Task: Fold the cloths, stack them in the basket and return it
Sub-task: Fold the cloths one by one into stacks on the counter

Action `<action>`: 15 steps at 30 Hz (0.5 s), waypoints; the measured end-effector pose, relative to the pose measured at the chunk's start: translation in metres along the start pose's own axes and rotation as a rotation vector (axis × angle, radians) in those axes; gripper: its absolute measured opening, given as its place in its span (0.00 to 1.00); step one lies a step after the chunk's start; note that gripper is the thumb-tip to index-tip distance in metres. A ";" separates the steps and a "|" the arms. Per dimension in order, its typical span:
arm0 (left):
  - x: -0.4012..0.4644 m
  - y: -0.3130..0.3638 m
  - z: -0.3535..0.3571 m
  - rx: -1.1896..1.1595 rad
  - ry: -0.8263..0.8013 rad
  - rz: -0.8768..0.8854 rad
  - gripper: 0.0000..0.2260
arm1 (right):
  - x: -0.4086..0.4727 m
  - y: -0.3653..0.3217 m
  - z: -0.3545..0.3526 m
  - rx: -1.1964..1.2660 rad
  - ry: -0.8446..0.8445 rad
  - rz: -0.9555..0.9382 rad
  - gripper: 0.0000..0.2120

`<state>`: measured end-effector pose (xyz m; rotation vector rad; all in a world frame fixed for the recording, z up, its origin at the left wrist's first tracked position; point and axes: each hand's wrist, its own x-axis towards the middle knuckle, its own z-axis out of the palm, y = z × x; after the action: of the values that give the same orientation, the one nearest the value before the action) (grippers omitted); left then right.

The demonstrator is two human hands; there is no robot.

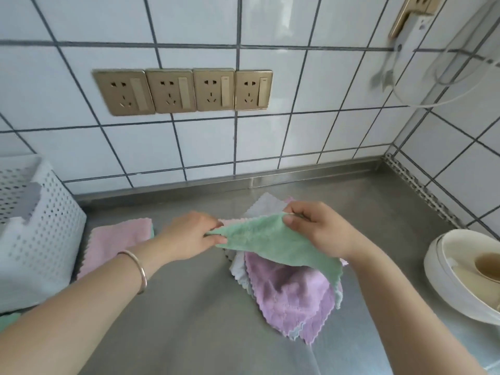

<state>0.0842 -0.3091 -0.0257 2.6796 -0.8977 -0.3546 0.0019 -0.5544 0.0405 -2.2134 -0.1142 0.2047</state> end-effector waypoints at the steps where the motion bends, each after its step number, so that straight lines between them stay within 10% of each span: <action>1: -0.018 -0.012 -0.010 -0.023 0.007 -0.049 0.12 | 0.001 -0.010 0.002 0.023 -0.012 -0.002 0.14; 6: -0.089 -0.075 -0.040 -0.276 0.142 -0.258 0.22 | 0.016 -0.034 0.010 -0.050 -0.058 0.101 0.17; 9: -0.123 -0.101 -0.061 -0.302 0.266 -0.329 0.09 | 0.036 -0.050 0.029 -0.329 -0.109 0.113 0.12; 15: -0.185 -0.110 -0.093 -0.451 0.574 -0.443 0.13 | 0.034 -0.102 0.071 -0.231 0.167 -0.022 0.11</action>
<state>0.0306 -0.0933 0.0476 2.3216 -0.0416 0.1199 0.0205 -0.4317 0.0757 -2.4479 -0.0725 -0.0075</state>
